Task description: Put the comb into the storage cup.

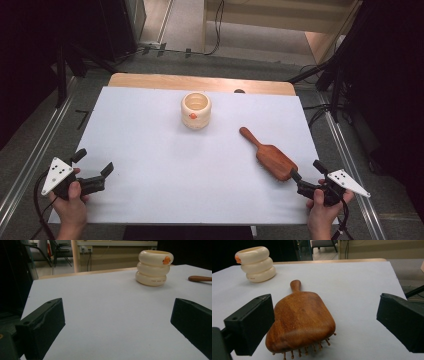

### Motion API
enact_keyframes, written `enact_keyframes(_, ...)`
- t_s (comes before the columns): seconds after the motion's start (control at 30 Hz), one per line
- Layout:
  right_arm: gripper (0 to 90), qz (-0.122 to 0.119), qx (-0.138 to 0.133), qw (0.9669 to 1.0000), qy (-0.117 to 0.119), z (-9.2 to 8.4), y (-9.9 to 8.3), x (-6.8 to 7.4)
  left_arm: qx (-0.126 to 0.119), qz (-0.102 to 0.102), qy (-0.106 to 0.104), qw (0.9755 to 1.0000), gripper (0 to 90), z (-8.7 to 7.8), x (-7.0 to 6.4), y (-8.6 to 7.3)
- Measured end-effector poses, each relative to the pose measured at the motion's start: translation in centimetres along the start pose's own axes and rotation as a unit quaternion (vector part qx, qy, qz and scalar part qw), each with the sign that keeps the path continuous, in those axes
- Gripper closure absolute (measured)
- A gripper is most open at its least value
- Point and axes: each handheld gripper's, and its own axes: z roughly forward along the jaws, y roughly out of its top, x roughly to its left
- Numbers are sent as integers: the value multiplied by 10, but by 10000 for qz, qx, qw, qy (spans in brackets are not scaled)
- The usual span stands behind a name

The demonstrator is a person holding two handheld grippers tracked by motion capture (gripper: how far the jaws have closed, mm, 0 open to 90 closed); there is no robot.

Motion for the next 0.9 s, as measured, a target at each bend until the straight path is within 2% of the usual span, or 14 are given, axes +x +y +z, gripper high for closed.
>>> enact_keyframes(0.17, 0, 18, 74, 9999, 105, -1, 3, 0, 48, 48, 54, 10000, 0, 1, -1, 0)
enact_keyframes(0.27, 15, -41, 166, 9998, 84, -1, 6, 1, 75, 100, 71, 9999, 0, 2, -3, 0)
enact_keyframes(0.43, 43, -68, 227, 9997, -45, -2, 18, 4, 126, 128, 78, 9998, 0, 2, -3, 0)
enact_keyframes(0.5, 51, -115, 344, 9992, -187, -2, 25, 6, 136, 164, 72, 9997, 0, 3, -4, 0)
enact_keyframes(0.57, 113, -213, 404, 9987, -217, -1, 31, 9, 136, 188, 60, 9997, 0, 2, -5, 0)
enact_keyframes(0.67, 123, -376, 492, 9977, -286, 1, 41, 15, 149, 199, 64, 9997, 0, 3, -5, 0)
enact_keyframes(0.77, 130, -522, 589, 9968, -136, 6, 53, 19, 155, 190, 75, 9997, 0, 3, -5, 0)
enact_keyframes(0.9, 197, -623, 787, 9949, 64, 15, 68, 22, 157, 198, 80, 9996, 0, 3, -5, 0)
